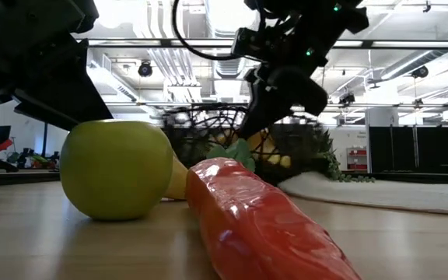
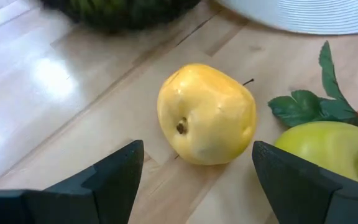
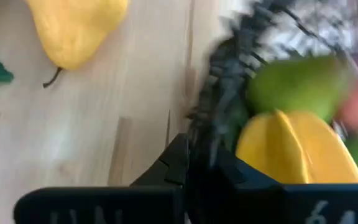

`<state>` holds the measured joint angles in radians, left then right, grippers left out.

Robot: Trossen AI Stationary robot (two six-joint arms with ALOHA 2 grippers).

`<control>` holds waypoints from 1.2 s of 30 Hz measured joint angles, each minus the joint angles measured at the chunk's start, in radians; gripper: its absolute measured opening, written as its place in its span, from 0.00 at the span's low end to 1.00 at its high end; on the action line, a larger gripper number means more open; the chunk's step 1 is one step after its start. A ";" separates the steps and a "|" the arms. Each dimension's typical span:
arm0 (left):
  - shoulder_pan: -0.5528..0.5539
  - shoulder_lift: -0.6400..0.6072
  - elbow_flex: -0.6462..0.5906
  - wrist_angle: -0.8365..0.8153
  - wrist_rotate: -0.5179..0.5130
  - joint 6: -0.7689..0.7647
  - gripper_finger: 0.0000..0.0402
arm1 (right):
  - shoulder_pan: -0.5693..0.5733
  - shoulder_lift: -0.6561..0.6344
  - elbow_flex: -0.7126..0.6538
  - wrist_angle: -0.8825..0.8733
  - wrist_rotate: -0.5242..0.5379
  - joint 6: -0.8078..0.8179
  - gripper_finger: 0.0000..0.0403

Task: Build produce basket
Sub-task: Move the wire basket on the white tablemat

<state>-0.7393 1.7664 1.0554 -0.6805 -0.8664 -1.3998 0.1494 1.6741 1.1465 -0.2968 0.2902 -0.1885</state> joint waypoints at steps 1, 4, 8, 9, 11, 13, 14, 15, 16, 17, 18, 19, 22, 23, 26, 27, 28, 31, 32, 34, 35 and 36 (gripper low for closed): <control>-0.001 0.000 0.000 0.002 0.001 0.000 0.71 | 0.007 -0.011 0.001 -0.022 0.010 0.020 0.05; -0.002 0.000 0.000 0.006 0.002 0.000 0.71 | 0.053 -0.055 0.005 -0.109 0.051 0.060 0.04; -0.002 0.000 0.000 0.009 0.002 0.000 0.71 | 0.137 -0.132 0.010 -0.220 0.073 0.121 0.04; -0.002 0.000 0.000 0.009 0.002 0.000 0.71 | 0.161 -0.148 0.010 -0.247 0.084 0.146 0.03; -0.002 0.000 0.000 0.009 0.002 0.001 0.71 | 0.216 -0.173 0.010 -0.307 0.126 0.199 0.03; -0.002 0.000 0.000 0.009 0.002 0.001 0.71 | 0.283 -0.197 0.010 -0.378 0.182 0.253 0.03; -0.002 0.000 0.000 0.009 0.002 0.001 0.71 | 0.314 -0.210 0.010 -0.414 0.202 0.286 0.03; -0.002 0.000 0.000 0.010 0.002 0.001 0.71 | 0.344 -0.225 0.010 -0.449 0.211 0.323 0.03; -0.002 0.000 0.000 0.009 0.002 0.001 0.71 | 0.374 -0.235 0.010 -0.482 0.212 0.359 0.03; -0.002 0.000 0.000 0.009 0.002 0.001 0.71 | 0.401 -0.243 0.010 -0.513 0.217 0.397 0.03; -0.002 0.000 -0.001 0.010 0.002 0.002 0.71 | 0.427 -0.248 0.010 -0.535 0.225 0.424 0.03; -0.002 0.000 -0.001 0.010 0.002 0.002 0.71 | 0.454 -0.251 0.010 -0.548 0.236 0.446 0.03; -0.002 0.000 -0.003 0.010 0.002 0.002 0.71 | 0.512 -0.268 0.009 -0.535 0.284 0.460 0.03; -0.002 0.000 -0.004 0.010 0.001 0.002 0.71 | 0.525 -0.275 0.010 -0.526 0.305 0.458 0.03; -0.002 0.000 -0.008 0.009 0.001 0.002 0.71 | 0.533 -0.283 0.010 -0.508 0.374 0.435 0.03; -0.002 0.000 -0.008 0.010 0.001 0.002 0.71 | 0.530 -0.285 0.010 -0.494 0.396 0.414 0.03; -0.002 0.000 -0.008 0.010 0.000 0.002 0.71 | 0.523 -0.289 0.010 -0.471 0.417 0.386 0.03; -0.002 0.000 -0.010 0.009 -0.002 0.002 0.71 | 0.501 -0.302 0.010 -0.383 0.449 0.281 0.03; -0.002 0.000 -0.010 0.010 -0.002 0.002 0.71 | 0.497 -0.307 0.010 -0.358 0.451 0.242 0.03; -0.002 0.000 -0.011 0.010 -0.002 0.002 0.71 | 0.491 -0.318 0.012 -0.302 0.449 0.174 0.03; -0.002 0.000 -0.012 0.010 -0.002 0.002 0.71 | 0.491 -0.323 0.021 -0.293 0.444 0.152 0.03; -0.002 0.000 -0.012 0.010 -0.002 0.002 0.71 | 0.492 -0.326 0.036 -0.293 0.442 0.139 0.03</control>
<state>-0.7418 1.7664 1.0435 -0.6704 -0.8685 -1.3983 0.6409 1.3476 1.1821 -0.5896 0.7319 -0.0493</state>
